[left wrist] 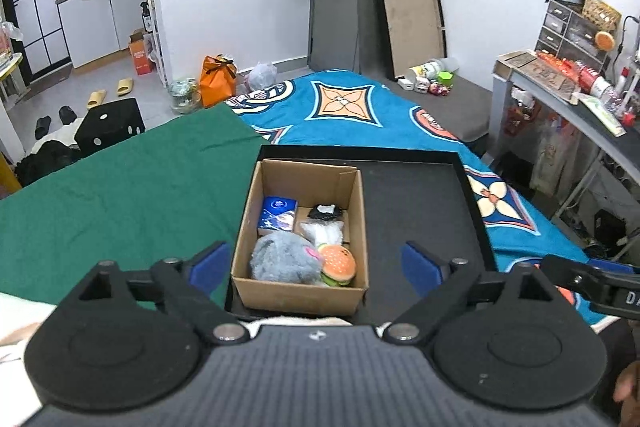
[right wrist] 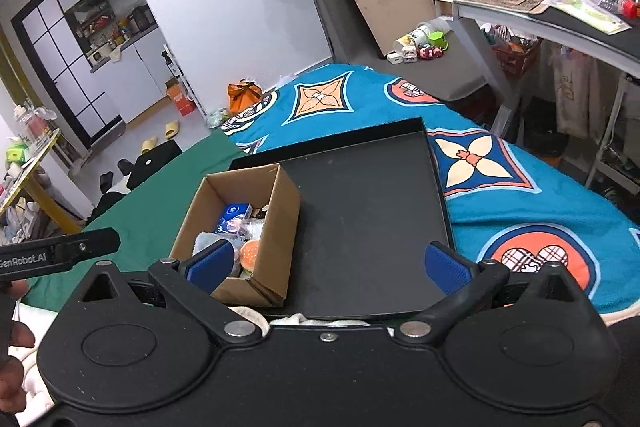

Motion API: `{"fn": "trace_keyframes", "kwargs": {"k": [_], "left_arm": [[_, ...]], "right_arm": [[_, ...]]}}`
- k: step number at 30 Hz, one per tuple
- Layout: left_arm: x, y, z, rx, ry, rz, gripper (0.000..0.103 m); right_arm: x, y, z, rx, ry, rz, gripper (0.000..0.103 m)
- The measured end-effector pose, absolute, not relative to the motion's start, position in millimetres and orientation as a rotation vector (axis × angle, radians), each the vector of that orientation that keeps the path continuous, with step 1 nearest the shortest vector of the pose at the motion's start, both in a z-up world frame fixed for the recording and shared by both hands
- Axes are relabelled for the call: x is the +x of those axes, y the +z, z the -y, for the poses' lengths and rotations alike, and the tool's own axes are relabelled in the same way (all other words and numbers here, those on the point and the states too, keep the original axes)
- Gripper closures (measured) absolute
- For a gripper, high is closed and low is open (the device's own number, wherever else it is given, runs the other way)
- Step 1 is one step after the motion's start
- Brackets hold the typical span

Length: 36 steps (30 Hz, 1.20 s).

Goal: Organize soft objects

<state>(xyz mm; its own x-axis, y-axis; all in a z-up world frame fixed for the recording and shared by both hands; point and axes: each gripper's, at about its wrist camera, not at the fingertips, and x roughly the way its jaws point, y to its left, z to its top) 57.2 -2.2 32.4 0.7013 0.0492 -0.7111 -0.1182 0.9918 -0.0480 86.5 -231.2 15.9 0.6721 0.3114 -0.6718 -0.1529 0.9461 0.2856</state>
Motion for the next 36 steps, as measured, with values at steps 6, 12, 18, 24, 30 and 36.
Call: {"fn": "trace_keyframes", "kwargs": {"k": [6,12,18,24,30,36], "left_arm": [[38,46,7,-0.095,0.074,-0.777,0.001],[21,57,8,-0.1,0.084,-0.76,0.0],[6,64,12,-0.081,0.088,-0.752,0.0],[-8,69,15,-0.084,0.083,-0.734,0.0],[-21,72,14,-0.087,0.09,-0.72,0.0],[-31,73,16,-0.079,0.082,-0.715,0.0]], "right_arm": [[71,29,232,0.172,0.233,-0.764,0.0],[59,36,239,0.186,0.233,-0.762,0.0],[48,38,243,0.175,0.214,-0.766,0.0],[35,43,243,0.169,0.223,-0.748,0.0],[24,50,241,0.154,0.238,-0.728,0.0],[15,55,240,0.147,0.245,-0.715,0.0]]}}
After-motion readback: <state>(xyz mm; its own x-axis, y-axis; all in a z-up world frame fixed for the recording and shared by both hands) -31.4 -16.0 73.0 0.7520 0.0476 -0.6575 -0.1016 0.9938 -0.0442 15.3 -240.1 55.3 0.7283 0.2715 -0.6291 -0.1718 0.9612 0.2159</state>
